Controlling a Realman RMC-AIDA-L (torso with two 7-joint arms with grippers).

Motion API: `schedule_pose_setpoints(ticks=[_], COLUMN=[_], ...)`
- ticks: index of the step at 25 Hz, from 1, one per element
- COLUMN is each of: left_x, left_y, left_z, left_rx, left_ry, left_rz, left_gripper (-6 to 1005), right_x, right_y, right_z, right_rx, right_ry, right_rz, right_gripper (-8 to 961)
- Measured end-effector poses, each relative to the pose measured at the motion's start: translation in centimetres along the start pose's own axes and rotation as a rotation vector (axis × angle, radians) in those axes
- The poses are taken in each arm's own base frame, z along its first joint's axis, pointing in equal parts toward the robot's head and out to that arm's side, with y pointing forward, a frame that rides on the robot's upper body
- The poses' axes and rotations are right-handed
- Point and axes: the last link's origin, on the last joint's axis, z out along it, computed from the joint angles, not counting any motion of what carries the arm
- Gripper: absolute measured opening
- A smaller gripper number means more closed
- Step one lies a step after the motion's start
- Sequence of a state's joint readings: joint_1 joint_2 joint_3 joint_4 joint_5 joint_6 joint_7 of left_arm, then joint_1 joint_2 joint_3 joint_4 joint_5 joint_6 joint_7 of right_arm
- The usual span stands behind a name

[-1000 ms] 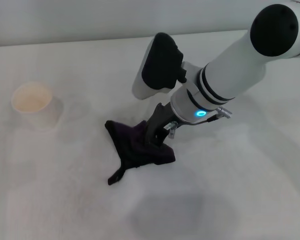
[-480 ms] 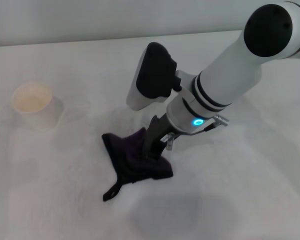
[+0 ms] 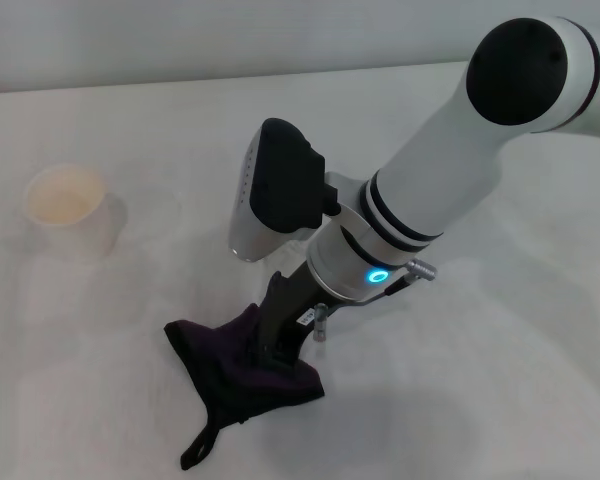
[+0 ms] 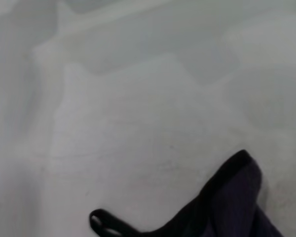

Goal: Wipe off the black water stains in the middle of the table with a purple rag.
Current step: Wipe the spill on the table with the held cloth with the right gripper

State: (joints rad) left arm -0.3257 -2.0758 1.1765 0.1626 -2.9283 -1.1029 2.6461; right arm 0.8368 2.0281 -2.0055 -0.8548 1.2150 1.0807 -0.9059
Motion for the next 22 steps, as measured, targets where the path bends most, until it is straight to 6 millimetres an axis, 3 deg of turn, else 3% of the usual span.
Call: schedule_pose_setpoints(ticks=[8,13,22], left_x=[0.1,0.1,0.1], left_y=[-0.1,-0.1,-0.1], left_z=[0.0,0.0,0.0], left_rx=[0.000,0.000,-0.002], left_ry=[0.000,0.002,0.005], left_rz=[0.002,0.002,0.002], left_gripper=[879,879,879], right_x=[-0.8,-0.3,1.5], right_y=[-1.6,-3.1,-6.8], right_z=[0.0,-0.3,-2.9], right_rx=[0.098,0.173,0.315], right_ry=[-0.058,-0.056,-0.043], right_rz=[0.008,0.037,0.144], right_gripper=[105,105,105])
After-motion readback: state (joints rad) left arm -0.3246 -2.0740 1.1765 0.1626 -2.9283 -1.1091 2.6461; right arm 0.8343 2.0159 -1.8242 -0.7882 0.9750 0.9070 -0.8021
